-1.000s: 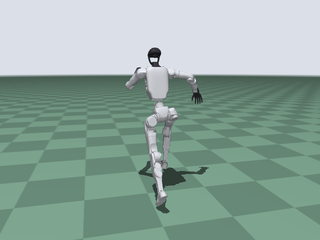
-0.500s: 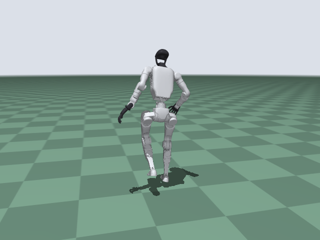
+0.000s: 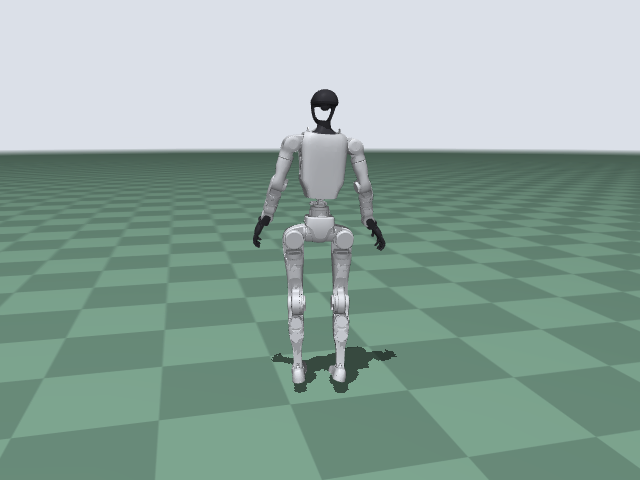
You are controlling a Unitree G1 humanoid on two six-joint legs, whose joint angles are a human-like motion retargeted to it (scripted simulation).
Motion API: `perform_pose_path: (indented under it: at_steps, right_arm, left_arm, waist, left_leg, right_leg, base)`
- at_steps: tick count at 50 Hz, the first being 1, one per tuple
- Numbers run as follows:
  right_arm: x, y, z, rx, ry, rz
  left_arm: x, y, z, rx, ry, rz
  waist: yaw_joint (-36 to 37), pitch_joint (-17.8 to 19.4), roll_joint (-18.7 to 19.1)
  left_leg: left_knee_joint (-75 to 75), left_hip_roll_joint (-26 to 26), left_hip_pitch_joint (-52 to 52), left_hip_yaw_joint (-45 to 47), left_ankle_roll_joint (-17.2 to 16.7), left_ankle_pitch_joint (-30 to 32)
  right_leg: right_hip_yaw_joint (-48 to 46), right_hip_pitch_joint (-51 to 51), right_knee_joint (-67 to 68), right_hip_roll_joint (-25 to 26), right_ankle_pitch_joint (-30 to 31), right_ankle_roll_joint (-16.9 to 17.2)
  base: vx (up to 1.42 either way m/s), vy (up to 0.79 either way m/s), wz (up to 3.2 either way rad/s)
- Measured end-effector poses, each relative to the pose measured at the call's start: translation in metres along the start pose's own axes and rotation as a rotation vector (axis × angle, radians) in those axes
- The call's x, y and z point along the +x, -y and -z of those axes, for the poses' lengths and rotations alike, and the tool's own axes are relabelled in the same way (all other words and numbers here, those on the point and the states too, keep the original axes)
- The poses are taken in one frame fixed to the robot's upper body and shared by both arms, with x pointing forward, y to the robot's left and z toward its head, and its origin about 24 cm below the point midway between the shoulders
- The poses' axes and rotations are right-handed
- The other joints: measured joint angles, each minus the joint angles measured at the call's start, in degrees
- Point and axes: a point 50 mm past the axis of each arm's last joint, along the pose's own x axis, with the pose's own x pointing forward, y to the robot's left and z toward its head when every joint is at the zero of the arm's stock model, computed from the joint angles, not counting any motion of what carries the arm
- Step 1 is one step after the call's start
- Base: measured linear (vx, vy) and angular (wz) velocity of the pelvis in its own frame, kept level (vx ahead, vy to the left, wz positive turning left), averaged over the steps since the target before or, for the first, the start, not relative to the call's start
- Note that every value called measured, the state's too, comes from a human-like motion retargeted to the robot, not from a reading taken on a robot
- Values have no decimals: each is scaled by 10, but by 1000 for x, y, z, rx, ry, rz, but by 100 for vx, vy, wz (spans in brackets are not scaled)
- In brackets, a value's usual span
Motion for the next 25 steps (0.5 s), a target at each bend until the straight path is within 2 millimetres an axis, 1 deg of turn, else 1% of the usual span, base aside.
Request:
perform_pose_path:
  at_steps: [2, 3, 5, 6, 7, 8, 10, 12, 15, 17, 20, 22, 23, 25]
  right_arm:
    - [-2, 1, 33, -2, -139, -29]
    - [-3, -1, 41, 4, -175, -53]
    - [-4, -3, 46, -29, -120, -137]
    - [-5, -4, 44, -55, -87, -164]
    - [-5, -3, 42, -86, -49, -179]
    - [-5, 0, 40, -126, 1, -172]
    - [-5, -2, 30, -173, 78, -203]
    - [-4, 1, 19, -191, 136, -193]
    - [-4, -3, 1, -153, 173, -206]
    - [-3, -2, -9, -116, 193, -178]
    - [-4, -6, -29, -57, 230, -159]
    - [-6, -6, -45, -52, 297, -150]
    - [-8, -3, -53, -57, 346, -125]
    - [-14, 6, -71, -91, 479, -88]
  left_arm:
    - [0, 9, -13, 6, 44, 57]
    - [1, 10, -25, 21, 81, 68]
    - [1, 13, -47, -20, 166, 94]
    - [0, 12, -55, -24, 202, 90]
    - [-2, 13, -61, -37, 235, 90]
    - [-4, 16, -63, -68, 261, 97]
    - [-6, 14, -67, -90, 291, 88]
    - [-8, 19, -64, -117, 293, 107]
    - [-6, 19, -57, -78, 264, 116]
    - [-7, 26, -49, -63, 237, 138]
    - [-6, 27, -45, -32, 221, 133]
    - [-6, 15, -52, 5, 270, 97]
    - [-7, 10, -56, 20, 309, 78]
    - [-14, -9, -69, 65, 423, 18]
  waist:
    - [-17, -12, 4]
    - [-17, -13, -2]
    - [-31, -7, -3]
    - [-32, -11, -6]
    - [-37, -15, -6]
    - [-50, -17, 1]
    - [-60, -26, 0]
    - [-83, -26, 11]
    - [-100, -26, 15]
    - [-119, -17, 25]
    - [-134, 12, 24]
    - [-141, 32, 19]
    - [-141, 38, 20]
    - [-142, 51, 19]
  left_leg:
    - [4, 2, 3, 0, -4, -4]
    - [5, 0, 5, 6, 1, -8]
    - [5, 4, 16, 11, -4, -14]
    - [5, 3, 14, 23, 1, -18]
    - [5, 4, 14, 32, 2, -21]
    - [4, 8, 16, 38, -4, -22]
    - [3, 12, 13, 65, -2, -31]
    - [2, 16, 20, 85, -10, -34]
    - [12, 25, 18, 128, -11, -49]
    - [26, 25, 18, 153, -11, -52]
    - [68, 30, 15, 180, -4, -61]
    - [104, 35, 2, 152, -5, -74]
    - [105, 27, -4, 133, -4, -70]
    - [103, 24, -5, 98, -9, -77]
  right_leg:
    - [6, 23, -36, 3, 12, -11]
    - [11, 14, -17, 1, 2, -4]
    - [22, 39, -48, 5, 11, -11]
    - [32, 22, -24, 4, 1, -5]
    - [41, 14, -16, 4, -3, -2]
    - [51, 26, -40, 8, 6, -7]
    - [75, 2, -13, 14, -7, 0]
    - [101, 15, -39, 17, 1, -3]
    - [144, -3, -19, 29, -9, 0]
    - [174, 8, -41, 26, 3, 0]
    - [216, 13, -36, 31, 6, 0]
    - [237, 6, -12, 45, 1, 0]
    - [257, 2, -17, 41, 7, 0]
    - [285, -6, -12, 48, 10, -4]
  base:
    - [11, 5, -19]
    - [10, 3, -34]
    - [9, 2, -44]
    - [6, 1, -74]
    - [5, 1, -87]
    - [5, 0, -86]
    - [4, -4, -107]
    - [2, -1, -109]
    - [-1, -4, -132]
    - [-5, 8, -117]
    - [-7, -3, -128]
    - [-9, -4, -130]
    - [-12, 12, -137]
    - [-10, 7, -128]
